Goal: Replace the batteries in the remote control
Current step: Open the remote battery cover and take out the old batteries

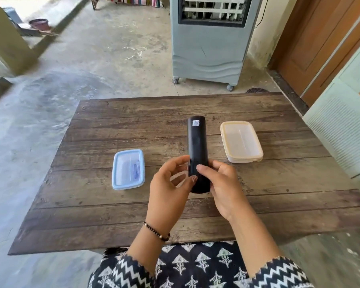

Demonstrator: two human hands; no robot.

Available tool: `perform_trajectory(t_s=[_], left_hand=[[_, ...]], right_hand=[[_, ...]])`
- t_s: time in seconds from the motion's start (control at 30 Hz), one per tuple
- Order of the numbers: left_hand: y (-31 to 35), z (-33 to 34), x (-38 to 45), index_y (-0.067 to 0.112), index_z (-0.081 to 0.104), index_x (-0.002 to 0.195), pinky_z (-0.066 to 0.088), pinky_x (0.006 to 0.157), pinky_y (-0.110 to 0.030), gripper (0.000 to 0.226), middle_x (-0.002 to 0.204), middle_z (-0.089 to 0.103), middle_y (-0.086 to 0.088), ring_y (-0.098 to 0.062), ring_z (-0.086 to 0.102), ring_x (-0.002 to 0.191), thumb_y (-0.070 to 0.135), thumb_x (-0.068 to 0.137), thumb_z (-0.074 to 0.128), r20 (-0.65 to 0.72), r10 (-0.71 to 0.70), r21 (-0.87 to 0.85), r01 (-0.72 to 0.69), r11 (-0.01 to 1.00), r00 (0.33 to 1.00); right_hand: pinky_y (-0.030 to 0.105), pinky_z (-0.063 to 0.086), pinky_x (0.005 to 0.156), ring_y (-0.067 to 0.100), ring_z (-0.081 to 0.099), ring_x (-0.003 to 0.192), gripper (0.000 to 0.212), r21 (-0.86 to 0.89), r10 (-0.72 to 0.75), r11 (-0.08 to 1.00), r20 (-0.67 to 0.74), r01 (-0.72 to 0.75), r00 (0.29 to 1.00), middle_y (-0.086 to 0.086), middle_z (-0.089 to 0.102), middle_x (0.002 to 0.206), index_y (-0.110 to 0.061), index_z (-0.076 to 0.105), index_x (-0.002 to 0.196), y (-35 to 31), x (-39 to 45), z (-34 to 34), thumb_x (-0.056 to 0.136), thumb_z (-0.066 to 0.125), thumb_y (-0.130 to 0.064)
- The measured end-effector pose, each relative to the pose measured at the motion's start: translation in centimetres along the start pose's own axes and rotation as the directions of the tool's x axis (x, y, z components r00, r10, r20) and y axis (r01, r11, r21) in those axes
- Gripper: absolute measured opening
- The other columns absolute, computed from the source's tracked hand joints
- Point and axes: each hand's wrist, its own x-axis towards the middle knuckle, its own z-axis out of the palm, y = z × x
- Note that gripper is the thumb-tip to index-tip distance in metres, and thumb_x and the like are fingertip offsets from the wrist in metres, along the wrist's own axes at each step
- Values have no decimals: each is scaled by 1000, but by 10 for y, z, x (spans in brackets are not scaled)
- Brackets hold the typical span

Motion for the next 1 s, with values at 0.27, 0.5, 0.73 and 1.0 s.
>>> perform_trajectory(t_s=[0.27, 0.5, 0.73, 1.0], left_hand=[[-8, -2, 4, 9, 54, 121, 54, 82, -29, 36, 106, 71, -9, -19, 68, 96, -2, 87, 54, 181, -192, -253, 234, 939, 964], [-1, -8, 5, 10, 48, 119, 59, 76, -35, 36, 98, 70, -15, -22, 70, 83, -8, 88, 48, 272, -196, -453, 305, 838, 942], [1, -12, 7, 7, 50, 116, 56, 76, -37, 25, 94, 70, -11, -20, 67, 84, 2, 92, 45, 322, -228, -487, 367, 792, 919], [8, -11, 8, 9, 47, 125, 56, 74, -32, 34, 100, 64, -12, -20, 63, 83, -1, 94, 38, 351, -236, -568, 406, 716, 906]], right_hand=[[37, 50, 91, 23, 67, 95, 27, -25, -7, 1000, -19, 7, 1000, 10, 72, 100, -8, 65, 112, 6, 4, 0, 85, 61, -10], [18, 52, 69, 11, 65, 85, 39, -290, -169, 947, -80, 139, 982, -12, 69, 92, -32, 61, 115, 7, -5, 5, 84, 65, -10], [40, 56, 78, 14, 64, 81, 41, -581, -240, 793, -19, 185, 971, -4, 67, 84, -27, 60, 118, 4, -14, 4, 81, 66, -9], [22, 47, 91, 20, 65, 98, 41, -835, -510, 198, 359, 513, 782, 10, 67, 113, -3, 61, 117, -4, -34, 10, 77, 70, -2]])
